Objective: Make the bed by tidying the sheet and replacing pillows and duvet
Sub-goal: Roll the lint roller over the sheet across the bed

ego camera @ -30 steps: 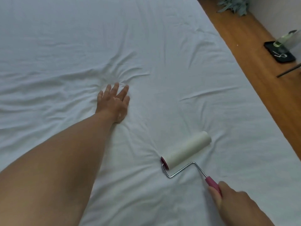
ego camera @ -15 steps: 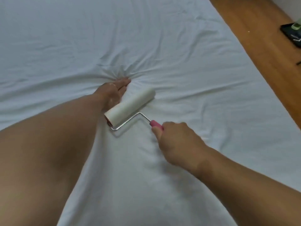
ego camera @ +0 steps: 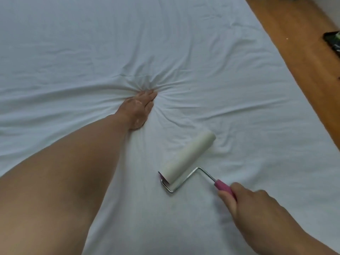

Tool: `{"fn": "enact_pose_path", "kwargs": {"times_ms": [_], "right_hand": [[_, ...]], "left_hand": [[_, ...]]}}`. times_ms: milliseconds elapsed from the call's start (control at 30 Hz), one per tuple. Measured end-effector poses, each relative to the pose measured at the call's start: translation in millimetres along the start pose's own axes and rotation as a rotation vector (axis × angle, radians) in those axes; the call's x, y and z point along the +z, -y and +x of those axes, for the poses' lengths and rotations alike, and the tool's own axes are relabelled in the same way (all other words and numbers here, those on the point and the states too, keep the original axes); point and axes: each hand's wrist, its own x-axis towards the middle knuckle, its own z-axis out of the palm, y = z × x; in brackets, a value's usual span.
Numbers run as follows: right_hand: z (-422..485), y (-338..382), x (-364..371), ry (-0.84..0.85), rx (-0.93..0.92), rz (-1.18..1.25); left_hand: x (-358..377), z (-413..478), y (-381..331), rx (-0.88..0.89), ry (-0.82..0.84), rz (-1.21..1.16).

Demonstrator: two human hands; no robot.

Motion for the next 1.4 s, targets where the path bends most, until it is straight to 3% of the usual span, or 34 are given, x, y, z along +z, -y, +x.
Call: {"fn": "enact_pose_path", "kwargs": {"times_ms": [167, 333, 400, 467, 533, 633, 767, 933, 1033, 1133, 1233, 1400], "right_hand": [[53.1, 52.6, -2.5, -0.12, -0.216, 0.191], [-26.1, -38.4, 23.9, -0.007, -0.077, -0.003], [-47.7, -69.1, 8.4, 0.045, 0.008, 0.025], [-45.3, -79.5, -27.2, 0.071, 0.088, 0.206], [-16.3, -83.9, -60.6, -0.054, 0.076, 0.399], [69.1, -81.5, -112.2, -0.294, 0.09, 0.481], [167.9, -57.2, -168.8, -0.307, 0.209, 0.625], [238.9, -27.8, -214.2, -0.354, 0.045, 0.591], [250.8, -32.9, -194.1, -0.27, 0.045, 0.457], [220.4, -52.7, -137.9, -0.301, 0.078, 0.348], [159.2, -91.9, -84.4, -0.149, 0.088, 0.245], [106.8, -111.3, -61.9, -0.096, 0.291, 0.305]], "left_hand": [[-2.0, -3.2, -5.0, -0.008, 0.005, 0.047], [-0.5, -9.5, -18.1, -0.063, -0.041, 0.06], [5.7, -5.0, -34.1, -0.097, -0.107, 0.206], [10.2, 3.3, -55.3, -0.146, -0.164, 0.266], [18.9, 19.6, -84.8, -0.143, -0.128, 0.228], [37.1, 42.8, -142.8, -0.096, -0.079, 0.173], [58.0, 58.5, -157.9, -0.159, -0.09, 0.221], [73.9, 74.3, -148.5, -0.177, -0.091, 0.217], [78.3, 84.0, -145.2, -0.17, -0.113, 0.227], [78.0, 90.3, -142.7, -0.165, -0.124, 0.23], [77.1, 88.2, -145.4, -0.159, -0.129, 0.246], [76.9, 85.6, -145.3, -0.157, -0.141, 0.262]]}}
